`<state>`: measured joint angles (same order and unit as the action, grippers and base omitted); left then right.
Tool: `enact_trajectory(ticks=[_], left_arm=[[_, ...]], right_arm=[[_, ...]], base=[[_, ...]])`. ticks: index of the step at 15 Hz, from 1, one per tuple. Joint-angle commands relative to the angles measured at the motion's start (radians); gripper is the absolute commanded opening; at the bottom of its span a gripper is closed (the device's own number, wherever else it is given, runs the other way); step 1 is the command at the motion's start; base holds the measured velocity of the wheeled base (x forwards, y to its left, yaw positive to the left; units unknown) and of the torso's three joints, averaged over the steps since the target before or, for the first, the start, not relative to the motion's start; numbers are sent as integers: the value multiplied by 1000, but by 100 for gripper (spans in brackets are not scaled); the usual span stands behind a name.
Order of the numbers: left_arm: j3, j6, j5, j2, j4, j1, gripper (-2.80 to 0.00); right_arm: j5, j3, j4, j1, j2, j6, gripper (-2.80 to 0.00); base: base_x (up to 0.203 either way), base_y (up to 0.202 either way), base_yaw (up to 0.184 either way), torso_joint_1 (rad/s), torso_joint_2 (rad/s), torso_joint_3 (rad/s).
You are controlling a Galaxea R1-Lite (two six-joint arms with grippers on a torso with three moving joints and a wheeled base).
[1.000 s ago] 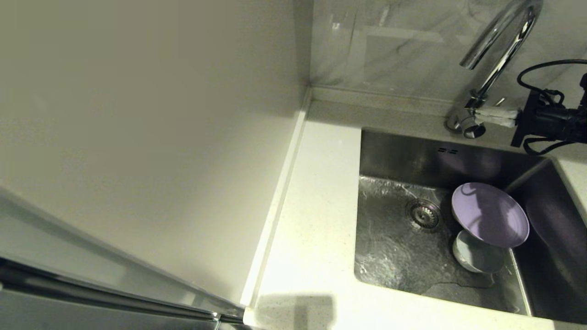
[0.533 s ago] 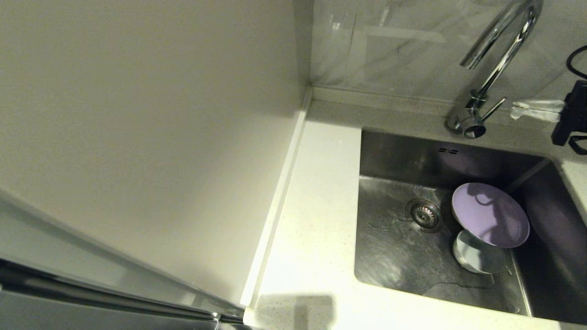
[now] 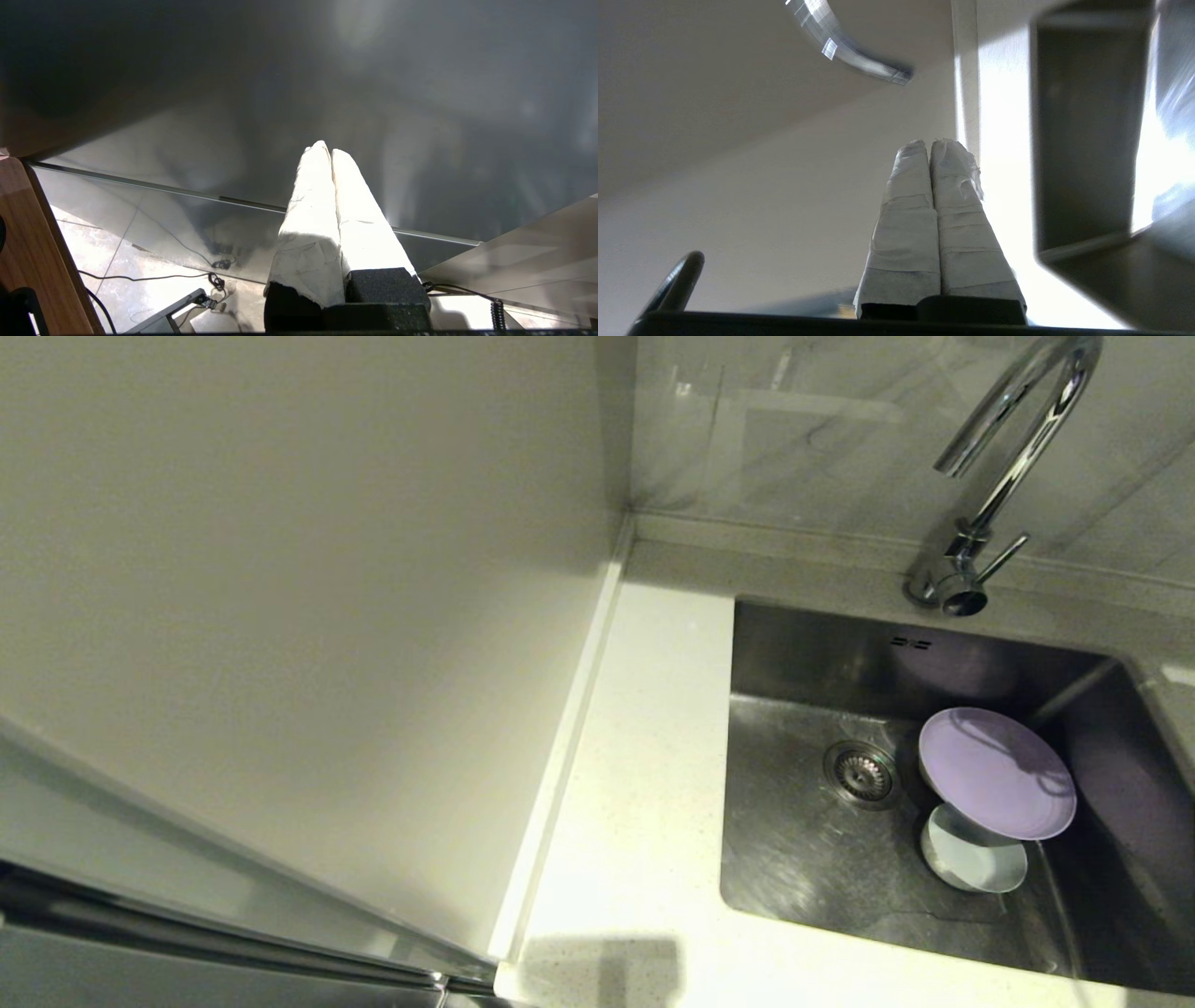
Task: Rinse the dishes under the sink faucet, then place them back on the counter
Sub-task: Put a plate back to the table from the sink
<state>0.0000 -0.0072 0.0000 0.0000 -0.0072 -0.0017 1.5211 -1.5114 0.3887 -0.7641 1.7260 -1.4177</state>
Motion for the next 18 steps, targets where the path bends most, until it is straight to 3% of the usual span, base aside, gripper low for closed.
enact_trajectory(ticks=[1, 3, 4, 6, 10, 12, 16, 18], left_arm=[[3, 0, 0, 0, 0, 0, -280], [3, 0, 0, 0, 0, 0, -280], [3, 0, 0, 0, 0, 0, -280], [3, 0, 0, 0, 0, 0, -280], [3, 0, 0, 0, 0, 0, -280], [3, 0, 0, 0, 0, 0, -280], [3, 0, 0, 0, 0, 0, -280], [3, 0, 0, 0, 0, 0, -280]], right_arm=[[9, 71, 284, -16, -81, -9, -280], [9, 86, 487, -25, -92, -9, -280], [9, 69, 508, -47, -94, -10, -280], [9, -7, 356, -83, -95, -36, -280], [9, -285, -305, -109, -61, -78, -280], [9, -369, -516, -51, -33, -87, -280], [9, -434, -564, -8, -52, -99, -280], [9, -467, -463, -1, -58, -98, -280]], base=[[0, 0, 0, 0, 0, 0], [0, 0, 0, 0, 0, 0], [0, 0, 0, 0, 0, 0], [0, 0, 0, 0, 0, 0], [0, 0, 0, 0, 0, 0], [0, 0, 0, 0, 0, 0], [0, 0, 0, 0, 0, 0], [0, 0, 0, 0, 0, 0]])
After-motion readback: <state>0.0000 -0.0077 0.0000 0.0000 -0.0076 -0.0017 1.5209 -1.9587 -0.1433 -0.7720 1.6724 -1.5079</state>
